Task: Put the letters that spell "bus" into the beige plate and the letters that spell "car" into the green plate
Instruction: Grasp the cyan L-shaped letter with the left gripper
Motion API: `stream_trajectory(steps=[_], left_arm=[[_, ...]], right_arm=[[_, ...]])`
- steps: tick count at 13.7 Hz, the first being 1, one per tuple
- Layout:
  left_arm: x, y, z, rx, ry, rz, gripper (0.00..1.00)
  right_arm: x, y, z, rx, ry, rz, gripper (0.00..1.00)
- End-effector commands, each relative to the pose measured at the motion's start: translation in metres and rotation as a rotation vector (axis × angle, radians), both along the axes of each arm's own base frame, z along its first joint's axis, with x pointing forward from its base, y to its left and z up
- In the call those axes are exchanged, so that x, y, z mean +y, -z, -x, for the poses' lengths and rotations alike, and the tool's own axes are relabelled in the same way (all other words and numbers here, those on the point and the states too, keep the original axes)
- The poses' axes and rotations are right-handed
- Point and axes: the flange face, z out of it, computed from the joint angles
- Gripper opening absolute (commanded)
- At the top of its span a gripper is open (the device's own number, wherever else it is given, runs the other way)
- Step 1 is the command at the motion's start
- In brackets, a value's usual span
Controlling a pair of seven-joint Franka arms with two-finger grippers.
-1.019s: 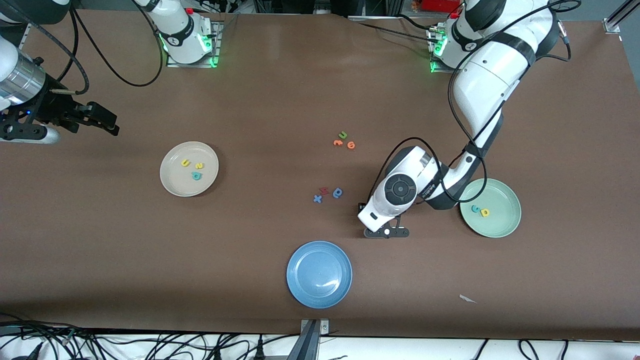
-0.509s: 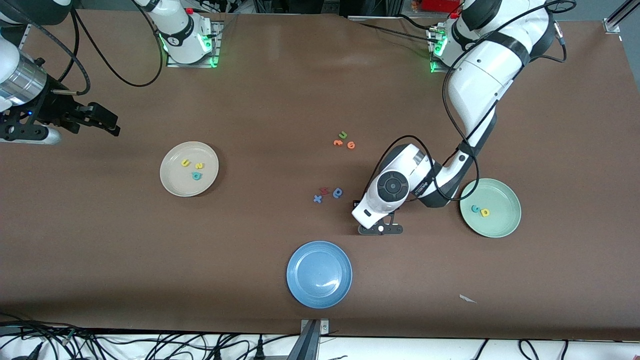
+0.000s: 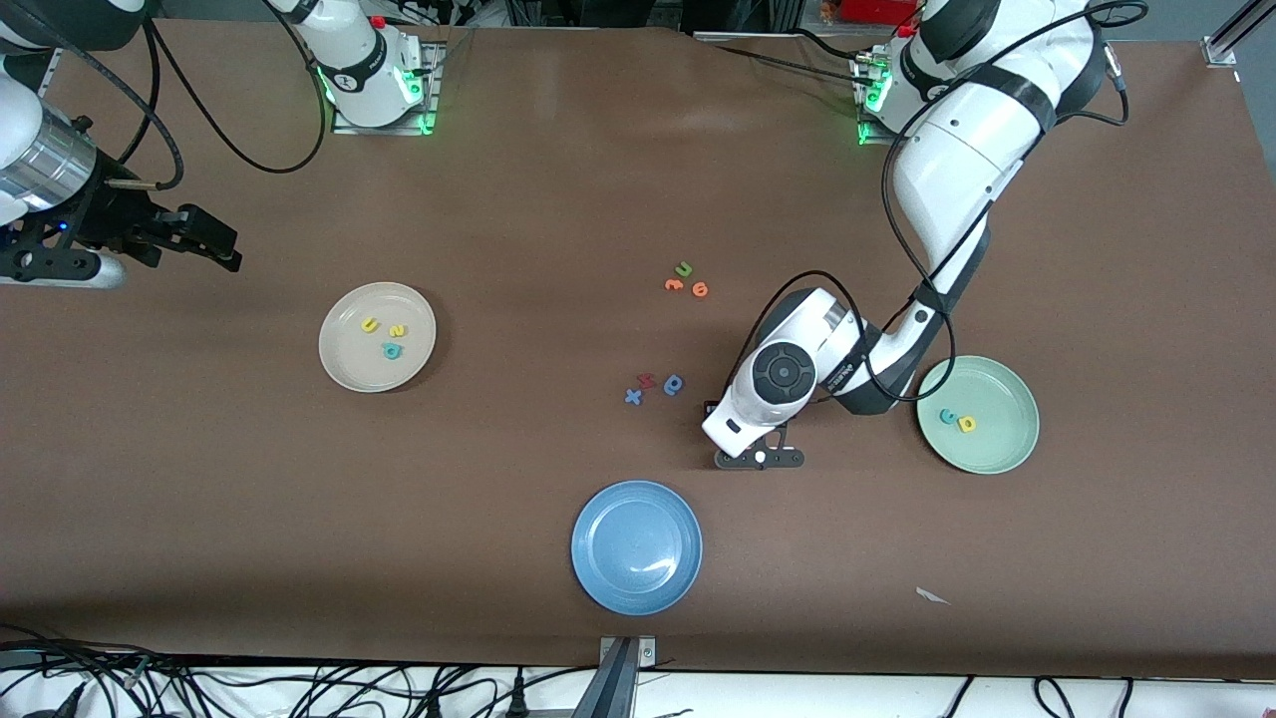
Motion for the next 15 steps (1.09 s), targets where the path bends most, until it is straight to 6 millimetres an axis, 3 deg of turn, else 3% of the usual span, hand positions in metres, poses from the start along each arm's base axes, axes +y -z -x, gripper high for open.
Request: stream_trajectory(steps=[1,11,15], left_arm=[[-0.0010,0.0008,-0.0043,0.011,-0.014,0.006,0.50],[0.0002,0.0059,-0.0016,0.015,-0.008,-0.005,0.30],[0.0002,0.0064,-0.0013,0.013,-0.001,-0.006,0.26]], right_arm=[[0.0005,-0.0025,-0.0002,-0.004,-0.018,-0.002,1.00],[0.0004,-0.0023,0.0001,-0.001,-0.020,-0.001,1.00],[0.0004,-0.0021,0.0003,0.001,-0.020,0.000,1.00]])
